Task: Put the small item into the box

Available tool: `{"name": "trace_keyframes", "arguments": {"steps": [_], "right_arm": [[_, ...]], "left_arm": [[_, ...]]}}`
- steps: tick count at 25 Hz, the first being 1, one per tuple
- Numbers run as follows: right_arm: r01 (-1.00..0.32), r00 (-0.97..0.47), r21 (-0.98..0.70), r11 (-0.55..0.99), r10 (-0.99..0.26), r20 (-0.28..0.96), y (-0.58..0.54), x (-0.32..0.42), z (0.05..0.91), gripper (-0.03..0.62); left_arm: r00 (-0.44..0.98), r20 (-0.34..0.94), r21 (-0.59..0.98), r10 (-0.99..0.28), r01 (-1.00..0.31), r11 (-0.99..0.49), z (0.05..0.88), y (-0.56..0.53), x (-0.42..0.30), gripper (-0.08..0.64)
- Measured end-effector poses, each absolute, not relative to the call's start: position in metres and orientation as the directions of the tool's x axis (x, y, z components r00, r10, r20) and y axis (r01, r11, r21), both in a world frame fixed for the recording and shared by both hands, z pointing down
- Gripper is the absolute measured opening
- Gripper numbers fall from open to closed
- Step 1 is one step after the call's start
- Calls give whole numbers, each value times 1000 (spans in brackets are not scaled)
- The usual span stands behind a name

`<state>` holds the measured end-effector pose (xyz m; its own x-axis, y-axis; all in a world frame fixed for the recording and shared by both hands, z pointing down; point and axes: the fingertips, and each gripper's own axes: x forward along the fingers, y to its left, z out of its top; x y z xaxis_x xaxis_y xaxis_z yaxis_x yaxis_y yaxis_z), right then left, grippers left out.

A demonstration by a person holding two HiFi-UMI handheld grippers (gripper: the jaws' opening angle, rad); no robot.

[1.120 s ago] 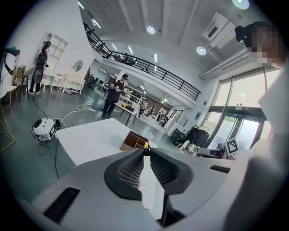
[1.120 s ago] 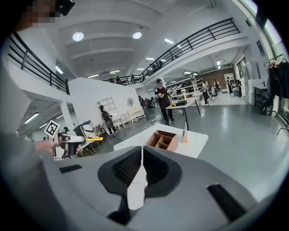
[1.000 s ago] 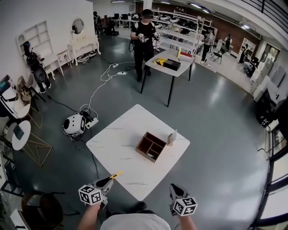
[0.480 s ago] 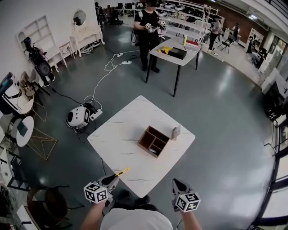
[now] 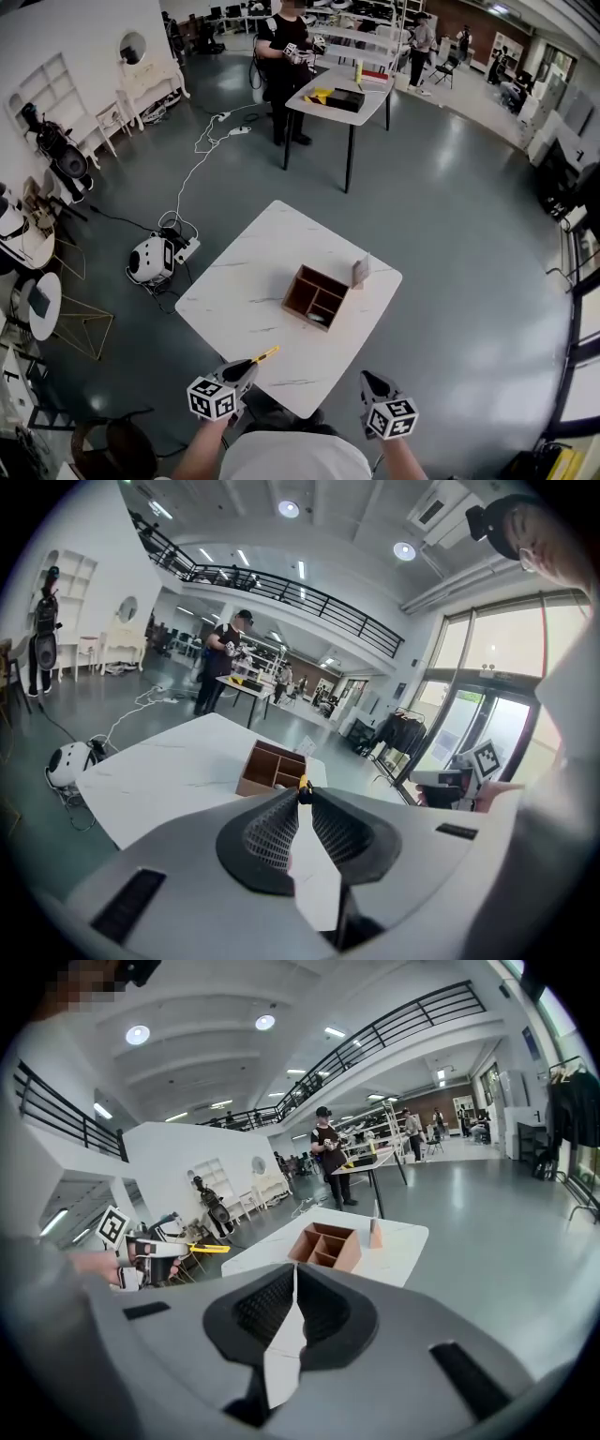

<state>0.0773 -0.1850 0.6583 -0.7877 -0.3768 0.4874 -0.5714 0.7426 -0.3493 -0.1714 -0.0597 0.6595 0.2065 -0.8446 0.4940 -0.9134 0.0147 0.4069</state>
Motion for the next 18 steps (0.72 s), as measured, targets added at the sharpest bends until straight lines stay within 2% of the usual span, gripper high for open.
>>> {"name": "trace_keyframes", "arguments": {"steps": [18], "right_arm": [[-696, -689, -323, 641, -470, 553, -202, 46, 679, 31]], "left_arm": [[418, 563, 388, -713, -895, -219, 704, -144, -191, 55]]}}
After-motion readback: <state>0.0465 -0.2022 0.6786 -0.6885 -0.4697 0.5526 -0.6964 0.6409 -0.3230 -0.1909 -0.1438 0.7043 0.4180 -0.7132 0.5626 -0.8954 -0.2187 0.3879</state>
